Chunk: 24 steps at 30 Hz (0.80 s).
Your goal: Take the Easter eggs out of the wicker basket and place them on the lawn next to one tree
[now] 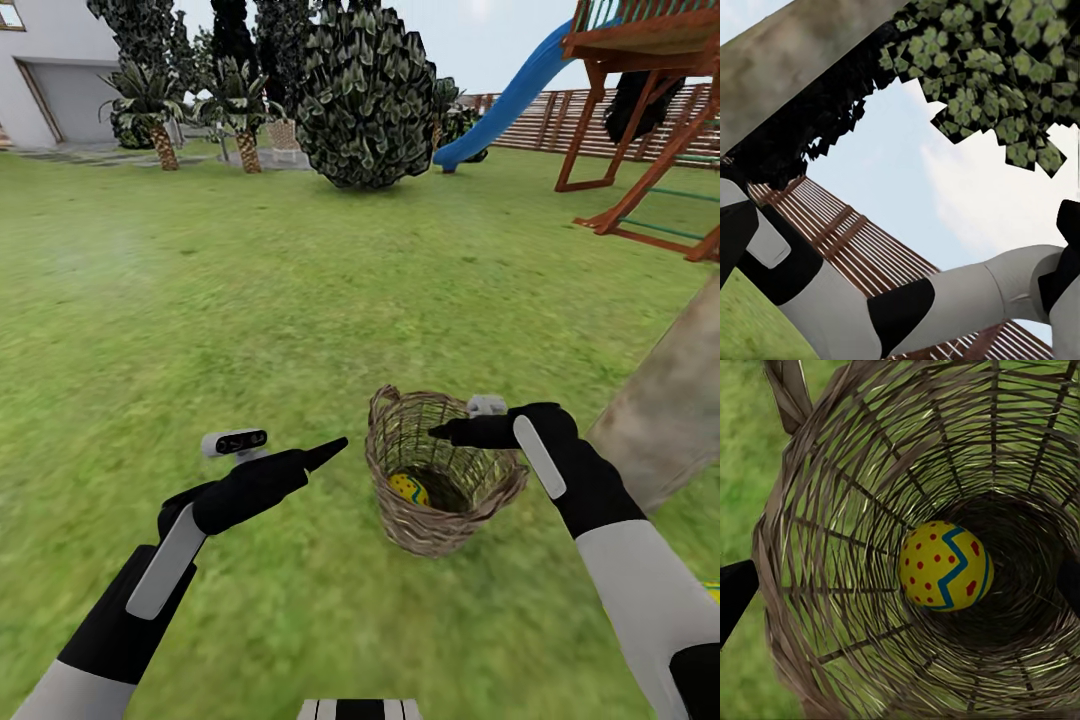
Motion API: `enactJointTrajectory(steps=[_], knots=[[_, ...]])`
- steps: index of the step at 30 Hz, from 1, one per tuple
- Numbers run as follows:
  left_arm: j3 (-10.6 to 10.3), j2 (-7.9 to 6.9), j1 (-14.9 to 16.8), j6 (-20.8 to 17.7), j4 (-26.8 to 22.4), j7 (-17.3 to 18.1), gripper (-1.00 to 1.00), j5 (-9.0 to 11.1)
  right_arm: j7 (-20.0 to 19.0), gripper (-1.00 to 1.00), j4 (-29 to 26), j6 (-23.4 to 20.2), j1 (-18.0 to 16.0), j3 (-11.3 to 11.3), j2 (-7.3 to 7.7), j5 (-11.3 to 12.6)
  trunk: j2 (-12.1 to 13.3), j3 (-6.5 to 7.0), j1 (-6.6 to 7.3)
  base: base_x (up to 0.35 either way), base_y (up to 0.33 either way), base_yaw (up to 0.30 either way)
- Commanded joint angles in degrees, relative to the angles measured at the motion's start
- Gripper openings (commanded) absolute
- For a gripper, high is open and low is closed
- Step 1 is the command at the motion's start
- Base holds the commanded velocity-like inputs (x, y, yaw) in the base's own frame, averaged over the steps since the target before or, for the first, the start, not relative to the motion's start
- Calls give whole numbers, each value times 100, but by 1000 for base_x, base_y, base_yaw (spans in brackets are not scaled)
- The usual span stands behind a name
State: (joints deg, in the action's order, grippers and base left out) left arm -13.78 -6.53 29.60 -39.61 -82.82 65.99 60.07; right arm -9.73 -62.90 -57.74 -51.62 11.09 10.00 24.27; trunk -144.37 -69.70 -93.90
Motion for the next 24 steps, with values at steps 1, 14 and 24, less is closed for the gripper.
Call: enactJointTrajectory(steps=[1,14,24], knots=[[-11,-6,2,-46,0,-2,100,50,-55,100,-3,-18,-6,7,2,-60,-2,2,1,0,293,-228],[-11,-6,2,-58,2,-6,100,49,420,100,102,-20,-6,-1,19,-119,-2,76,1,57,277,-198],[-11,-7,2,-44,3,-7,100,47,773,100,496,15,-6,46,-6,-136,-2,78,1,13,24,-9]])
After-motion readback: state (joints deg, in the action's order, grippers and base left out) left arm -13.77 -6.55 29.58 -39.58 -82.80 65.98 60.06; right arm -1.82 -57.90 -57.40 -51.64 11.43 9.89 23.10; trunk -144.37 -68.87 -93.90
